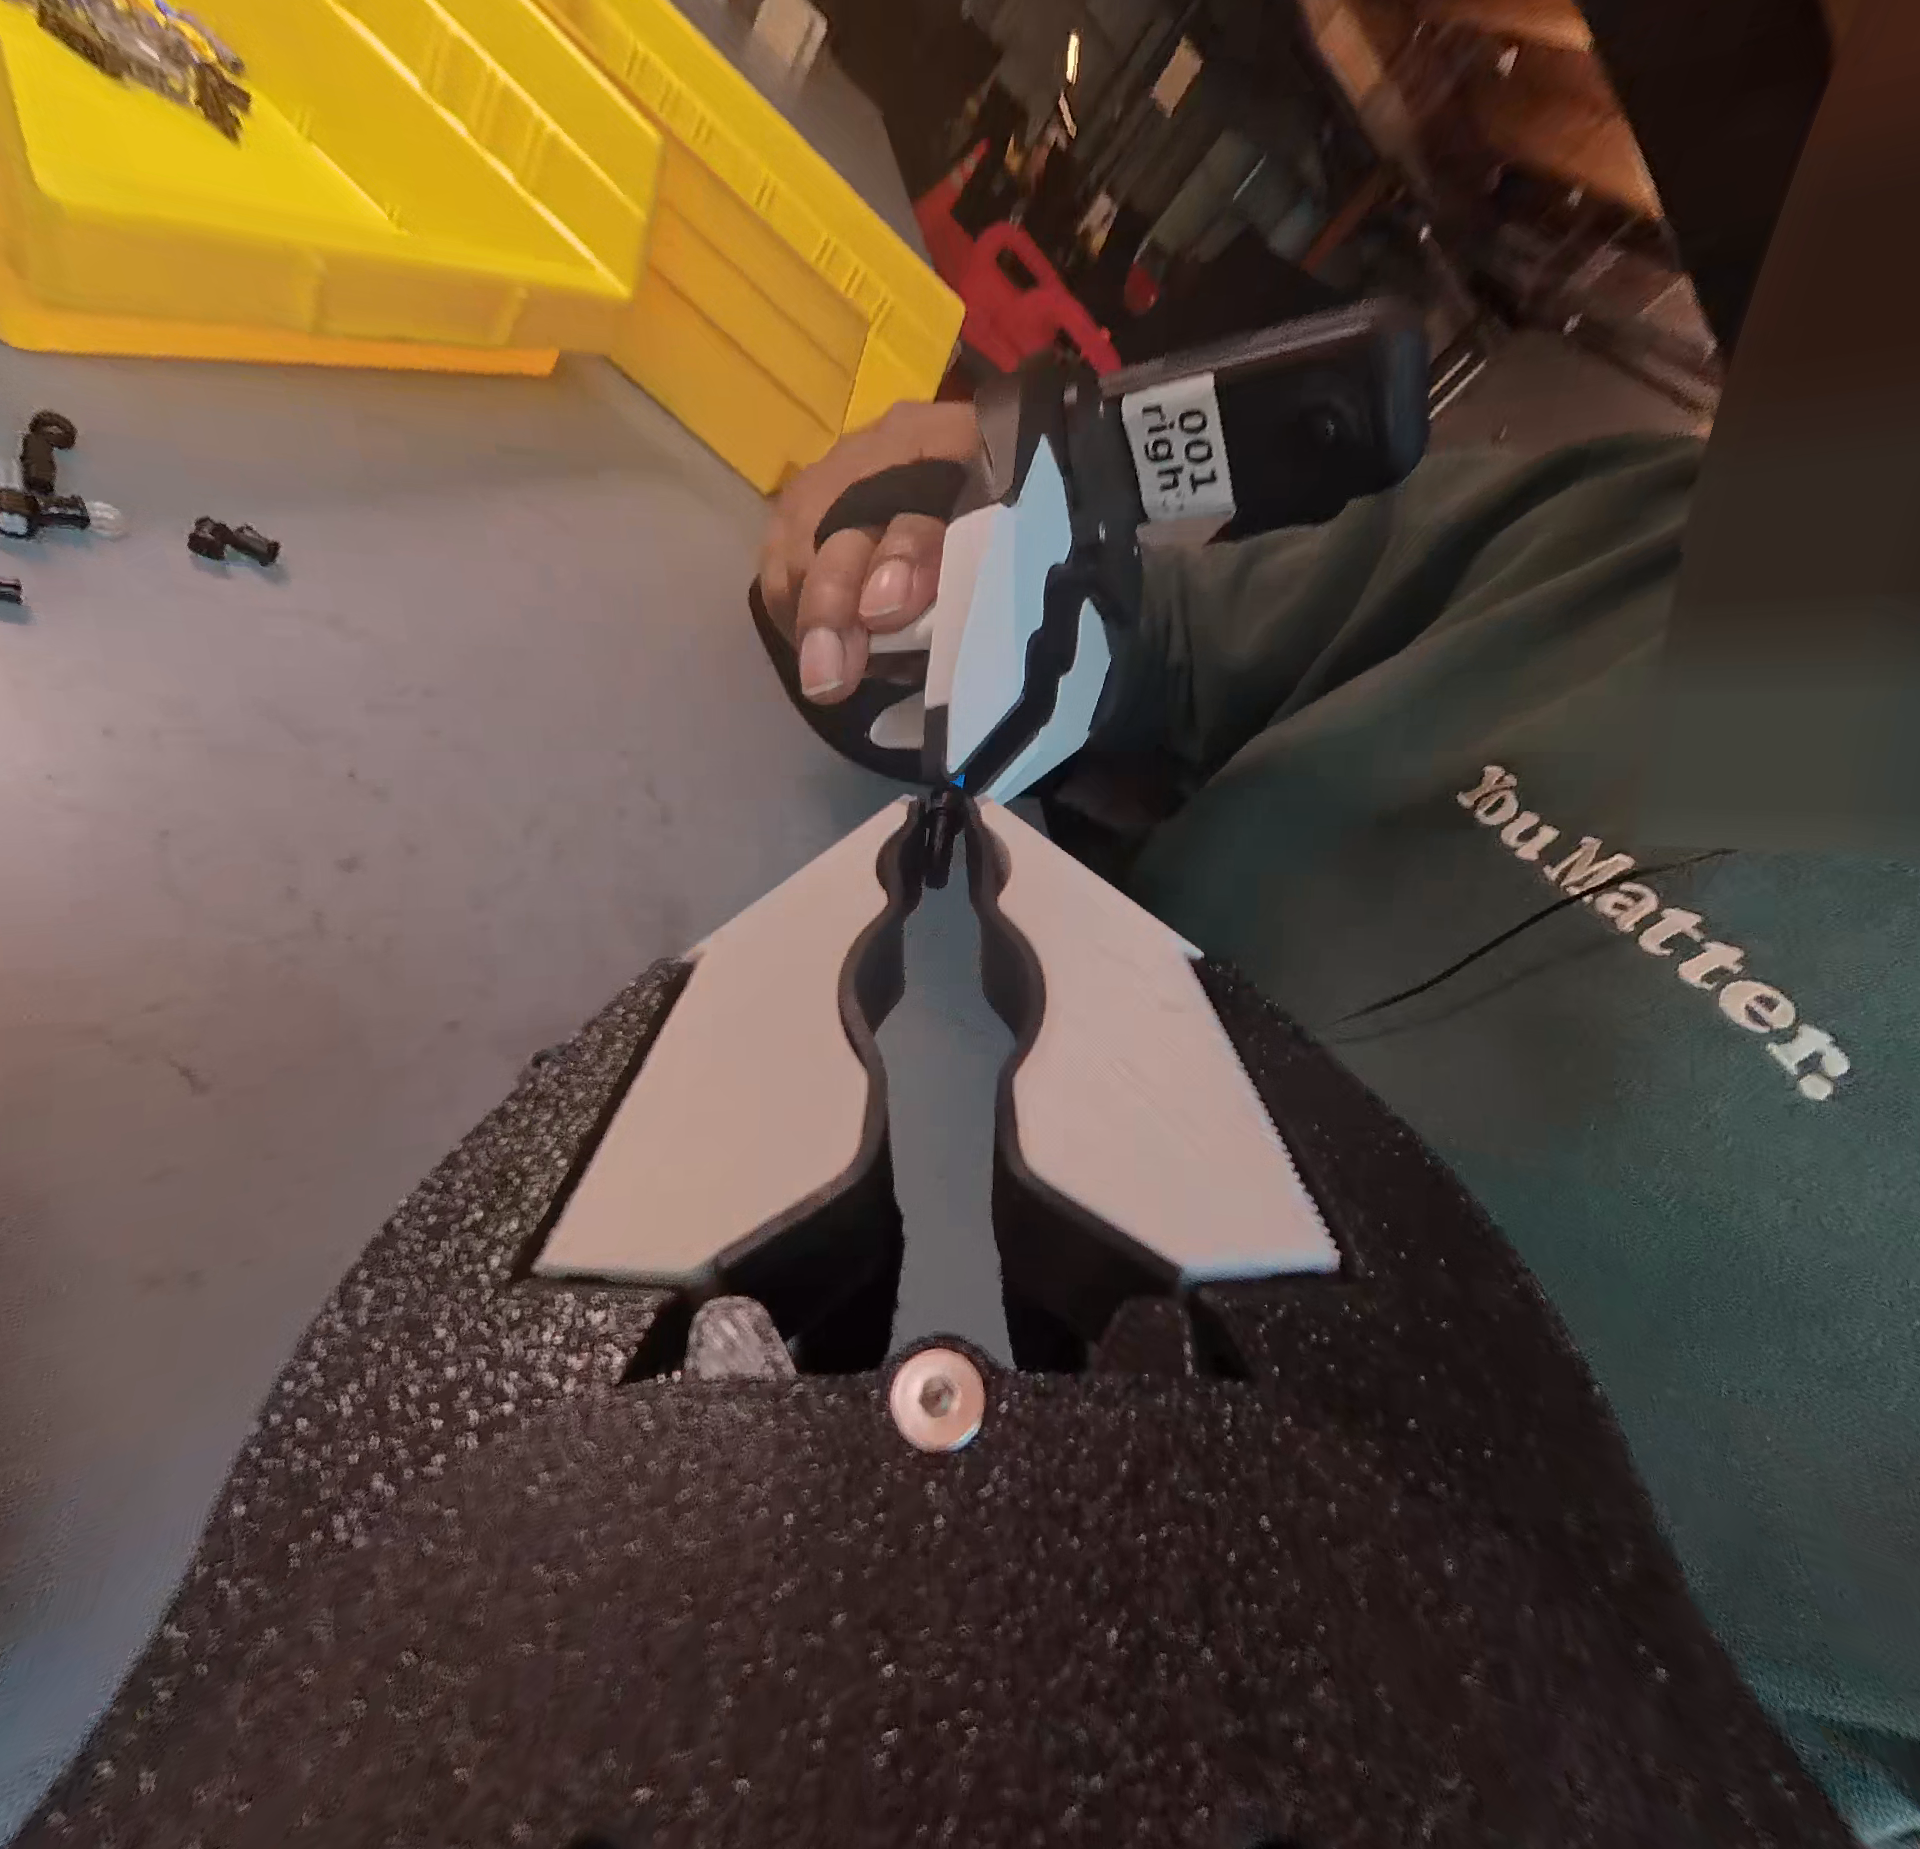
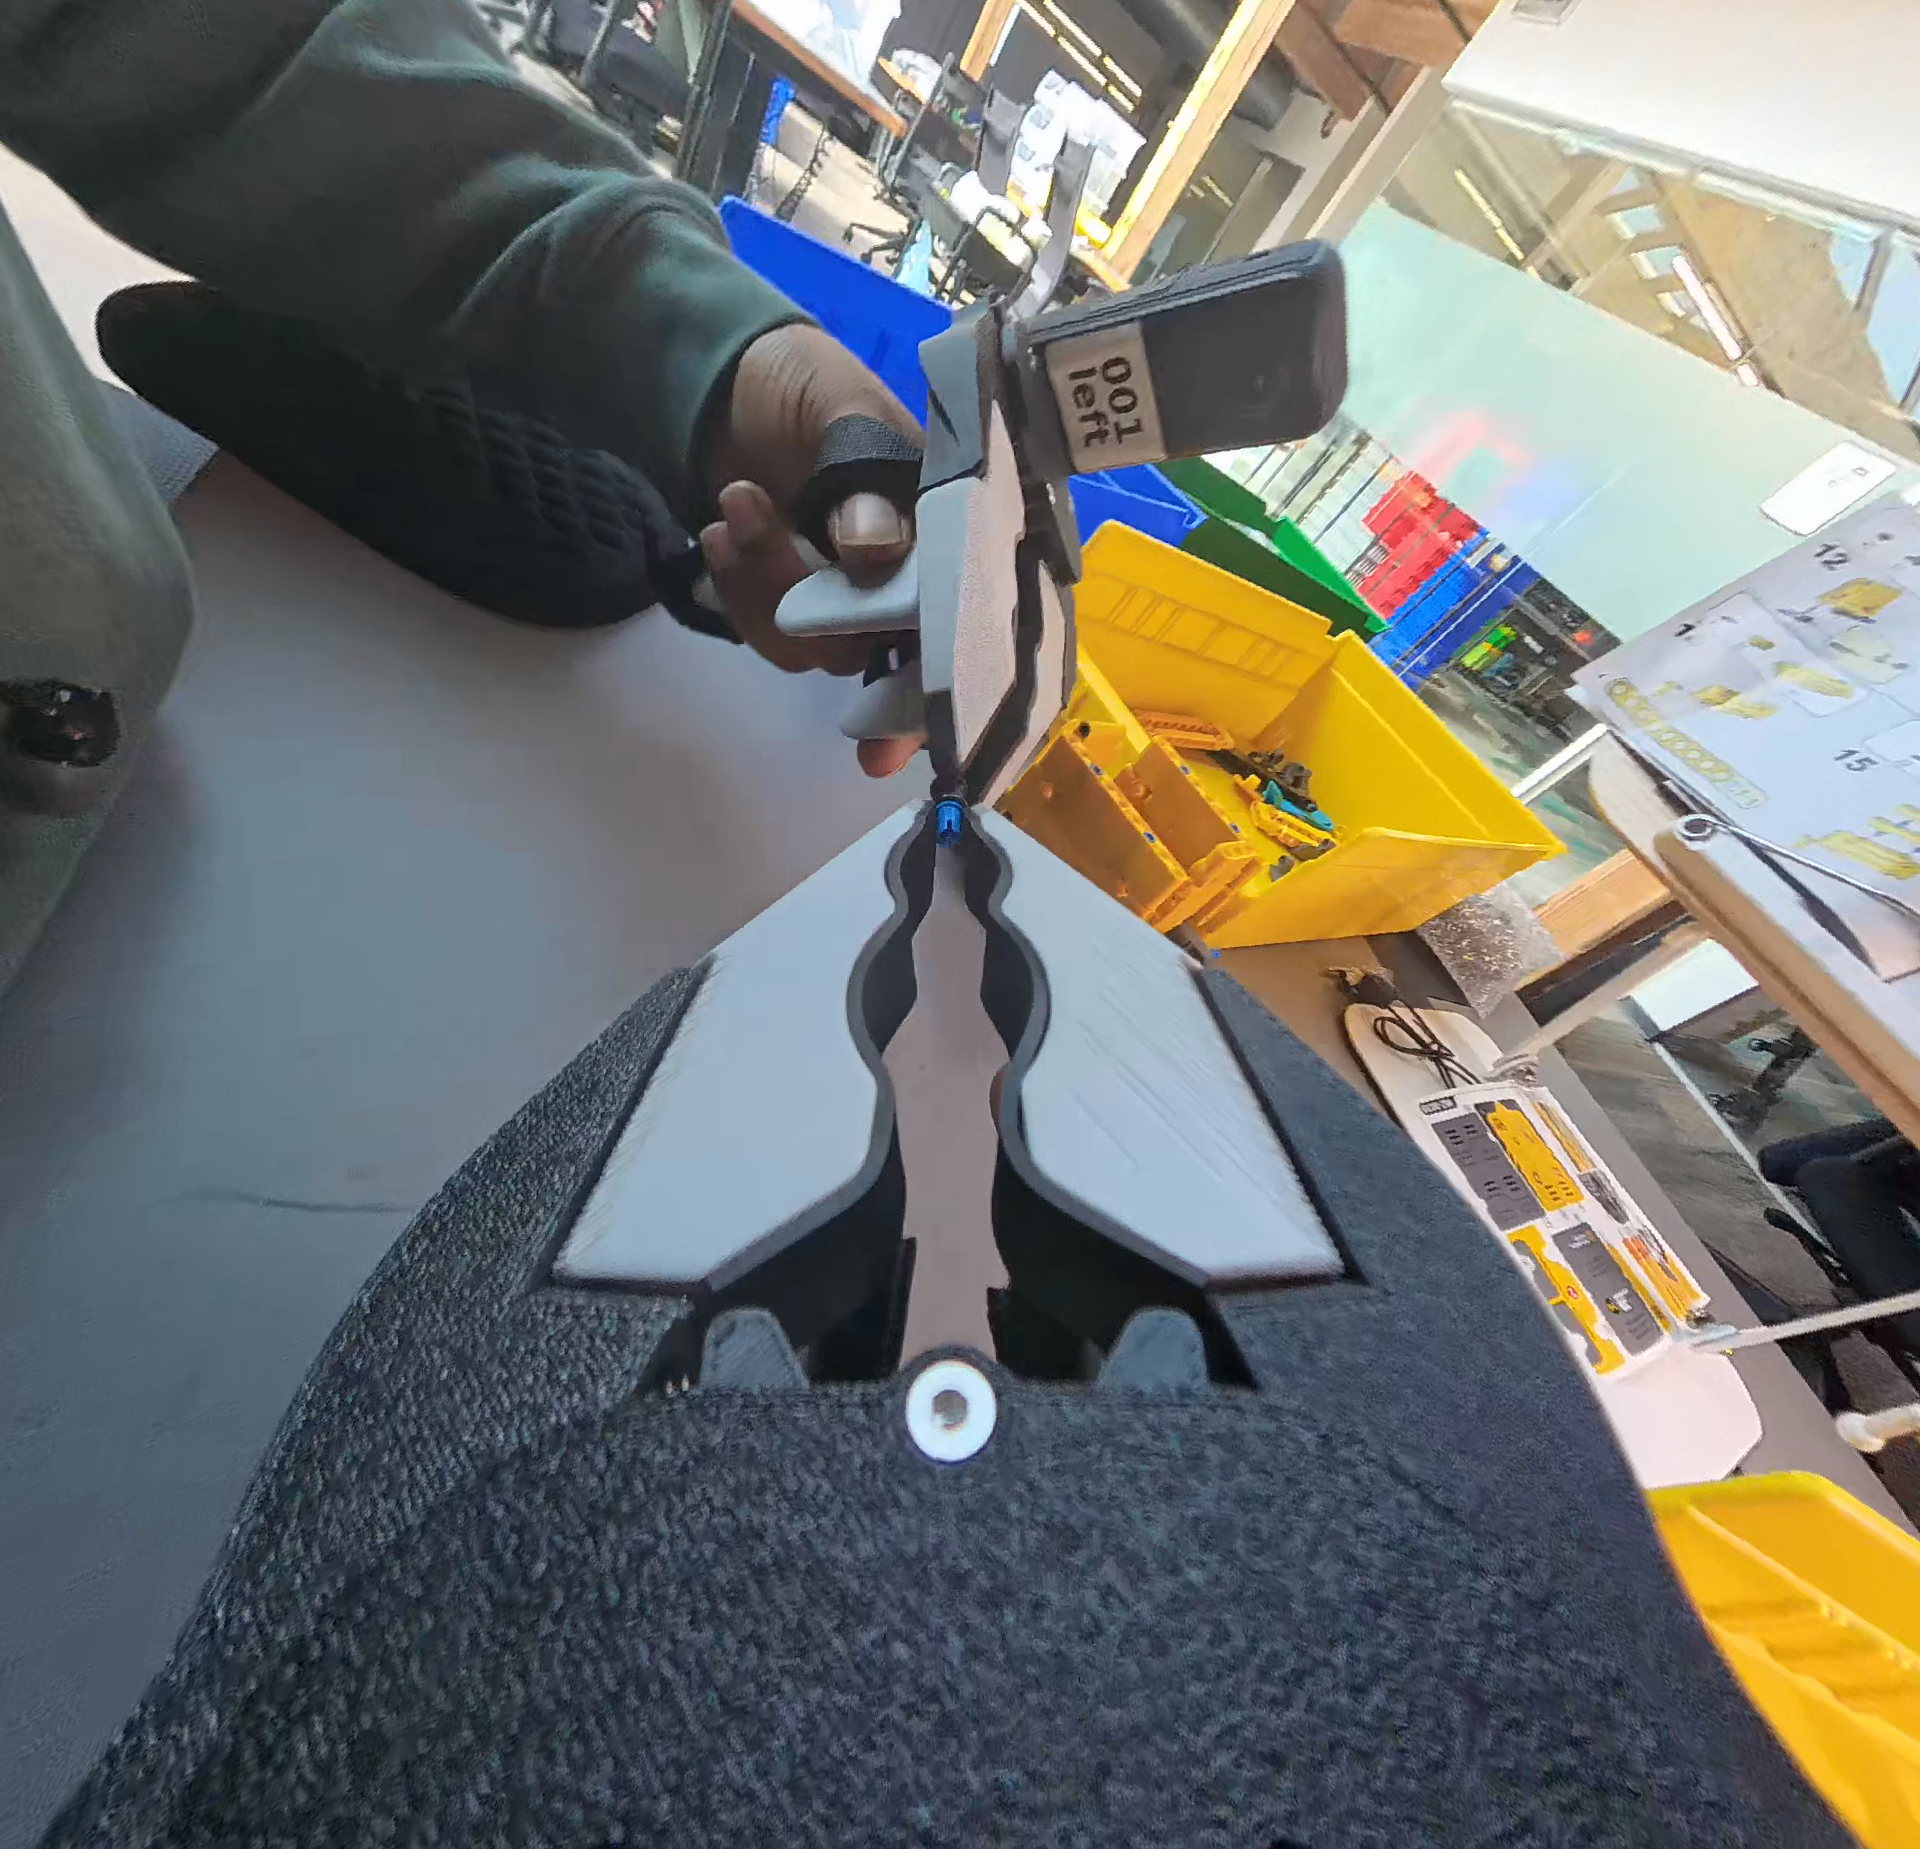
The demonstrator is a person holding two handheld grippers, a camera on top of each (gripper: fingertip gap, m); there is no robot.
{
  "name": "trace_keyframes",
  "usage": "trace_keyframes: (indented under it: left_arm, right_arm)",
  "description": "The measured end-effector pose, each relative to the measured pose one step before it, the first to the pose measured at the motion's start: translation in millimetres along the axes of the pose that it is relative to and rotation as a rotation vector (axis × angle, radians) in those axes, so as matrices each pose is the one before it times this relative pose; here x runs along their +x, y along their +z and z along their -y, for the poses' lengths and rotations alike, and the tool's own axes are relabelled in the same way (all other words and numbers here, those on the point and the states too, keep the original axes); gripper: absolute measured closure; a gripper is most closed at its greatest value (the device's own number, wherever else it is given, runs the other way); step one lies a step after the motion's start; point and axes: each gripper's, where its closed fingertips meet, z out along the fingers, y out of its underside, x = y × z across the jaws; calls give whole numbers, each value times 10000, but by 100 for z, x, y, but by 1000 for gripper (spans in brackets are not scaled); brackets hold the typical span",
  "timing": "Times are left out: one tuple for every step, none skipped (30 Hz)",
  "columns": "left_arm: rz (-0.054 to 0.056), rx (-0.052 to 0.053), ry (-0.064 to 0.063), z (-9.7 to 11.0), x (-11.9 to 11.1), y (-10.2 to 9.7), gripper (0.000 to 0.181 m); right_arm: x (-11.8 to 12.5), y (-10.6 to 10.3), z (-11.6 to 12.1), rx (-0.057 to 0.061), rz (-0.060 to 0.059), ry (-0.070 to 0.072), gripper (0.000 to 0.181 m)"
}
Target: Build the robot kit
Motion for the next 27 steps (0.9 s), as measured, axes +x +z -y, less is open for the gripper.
trace_keyframes:
  left_arm:
    - [-91,414,-101,432,148,-72,175]
    - [-51,336,-101,339,104,-37,175]
    - [-40,288,-78,319,111,-26,176]
    - [-18,201,-32,225,105,-3,176]
    - [29,126,7,158,67,31,176]
    - [41,65,34,93,56,38,176]
    - [39,2,72,30,84,58,175]
    - [46,-59,99,-65,54,65,175]
    - [46,-56,71,-48,14,65,174]
    - [23,8,16,49,6,18,173]
    - [-10,18,-10,59,42,2,173]
    - [-17,-49,17,-30,65,42,175]
    - [45,-60,72,-40,15,43,175]
    - [72,-38,86,14,4,39,175]
    - [29,-37,49,22,48,22,175]
    - [36,-30,51,50,48,25,176]
    - [112,-43,115,23,-23,7,176]
    - [151,-67,130,3,-64,22,176]
    - [135,-70,60,-9,-64,19,176]
    - [135,-107,40,-60,-114,25,177]
    - [254,-228,147,-206,-275,10,177]
    - [397,-393,325,-363,-440,4,177]
    - [369,-572,389,-523,-430,-26,177]
    - [460,-735,436,-645,-667,-84,177]
    - [810,-977,721,-903,-1148,-170,177]
    - [914,-1277,936,-1262,-1228,-123,177]
    - [726,-1298,841,-1264,-933,77,177]
  right_arm:
    - [222,-55,223,98,-165,-16,178]
    - [205,-44,212,95,-146,23,178]
    - [177,-33,194,86,-139,13,178]
    - [121,-19,164,80,-108,-16,178]
    - [165,0,119,46,-145,-25,178]
    - [118,-16,115,49,-115,-28,177]
    - [90,-17,113,45,-71,-4,178]
    - [156,-31,152,67,-88,22,178]
    - [52,-32,92,38,-4,24,178]
    - [21,-12,20,4,1,13,178]
    - [68,-29,42,23,-60,-32,178]
    - [-21,-23,0,-17,-8,-37,178]
    - [-27,-10,-14,-5,3,-9,178]
    - [4,-29,-16,5,-1,18,178]
    - [14,-33,77,44,-2,19,178]
    - [21,-18,55,17,-10,-6,178]
    - [25,3,-35,-24,-7,-18,178]
    - [4,-6,-62,-17,12,5,178]
    - [21,14,-62,-16,-8,23,178]
    - [-4,18,-119,-55,12,7,177]
    - [-89,88,-358,-171,82,54,177]
    - [-180,185,-598,-267,156,172,177]
    - [-295,190,-531,-219,247,251,177]
    - [-326,205,-699,-350,305,256,176]
    - [-291,156,-851,-407,368,185,170]
    - [-131,28,-823,-337,318,183,166]
    - [81,-80,-676,-224,189,151,165]
